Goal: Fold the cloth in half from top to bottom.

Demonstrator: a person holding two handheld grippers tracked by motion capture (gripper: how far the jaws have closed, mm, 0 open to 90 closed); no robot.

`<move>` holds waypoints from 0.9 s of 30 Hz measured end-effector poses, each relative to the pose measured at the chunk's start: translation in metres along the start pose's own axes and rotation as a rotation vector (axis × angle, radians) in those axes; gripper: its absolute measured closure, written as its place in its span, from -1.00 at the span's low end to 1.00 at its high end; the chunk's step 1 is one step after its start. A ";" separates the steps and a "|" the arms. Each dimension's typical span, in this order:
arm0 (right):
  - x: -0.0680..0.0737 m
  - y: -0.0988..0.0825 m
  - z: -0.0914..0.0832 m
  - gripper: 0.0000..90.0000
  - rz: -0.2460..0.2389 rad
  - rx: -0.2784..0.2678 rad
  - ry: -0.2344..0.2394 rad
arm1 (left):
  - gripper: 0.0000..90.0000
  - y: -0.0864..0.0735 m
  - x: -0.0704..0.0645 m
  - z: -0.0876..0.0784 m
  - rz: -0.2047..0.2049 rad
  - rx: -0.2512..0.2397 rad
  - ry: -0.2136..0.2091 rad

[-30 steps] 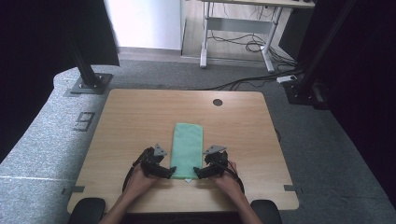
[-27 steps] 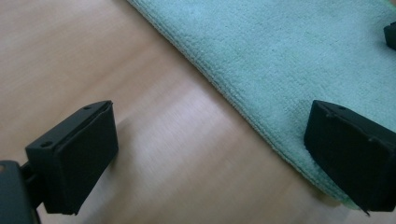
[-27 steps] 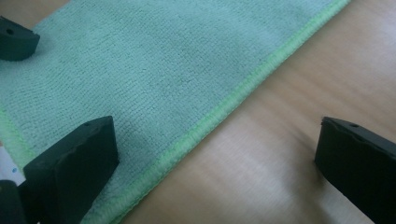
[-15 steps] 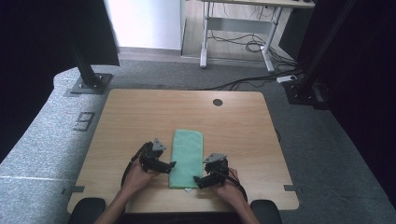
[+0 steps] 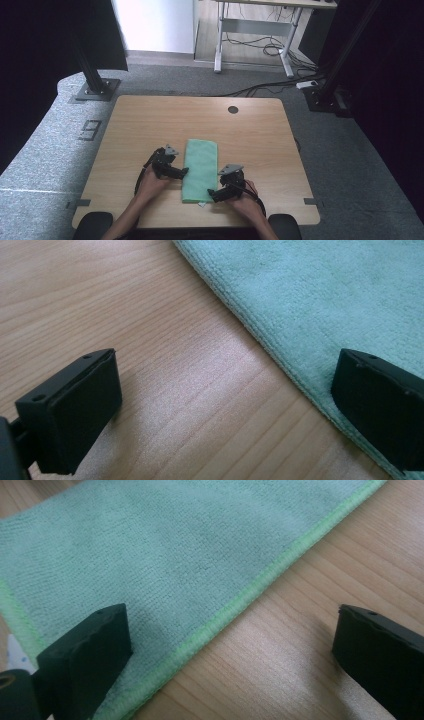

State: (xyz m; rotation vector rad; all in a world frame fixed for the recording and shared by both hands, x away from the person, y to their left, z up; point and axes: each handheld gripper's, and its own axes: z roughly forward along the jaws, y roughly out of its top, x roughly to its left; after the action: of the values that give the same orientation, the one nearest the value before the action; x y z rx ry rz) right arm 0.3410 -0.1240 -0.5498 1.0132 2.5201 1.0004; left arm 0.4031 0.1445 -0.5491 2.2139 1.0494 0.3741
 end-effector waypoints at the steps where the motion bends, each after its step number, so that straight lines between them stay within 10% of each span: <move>1: -0.001 0.001 0.000 -0.96 0.011 0.005 0.008 | -1.00 0.000 0.000 0.000 -0.002 -0.001 0.001; 14: -0.041 0.044 0.004 -1.00 0.068 -0.029 -0.028 | -0.99 0.000 0.000 0.000 -0.004 -0.001 0.002; 27: -0.088 0.096 0.026 -0.53 0.083 -0.044 -0.106 | -0.99 0.000 0.000 0.000 -0.003 0.000 0.002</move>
State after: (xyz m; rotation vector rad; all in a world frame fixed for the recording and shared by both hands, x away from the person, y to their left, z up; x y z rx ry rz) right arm 0.4663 -0.1204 -0.5061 1.1356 2.3781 0.9926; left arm 0.4024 0.1445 -0.5491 2.2116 1.0539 0.3752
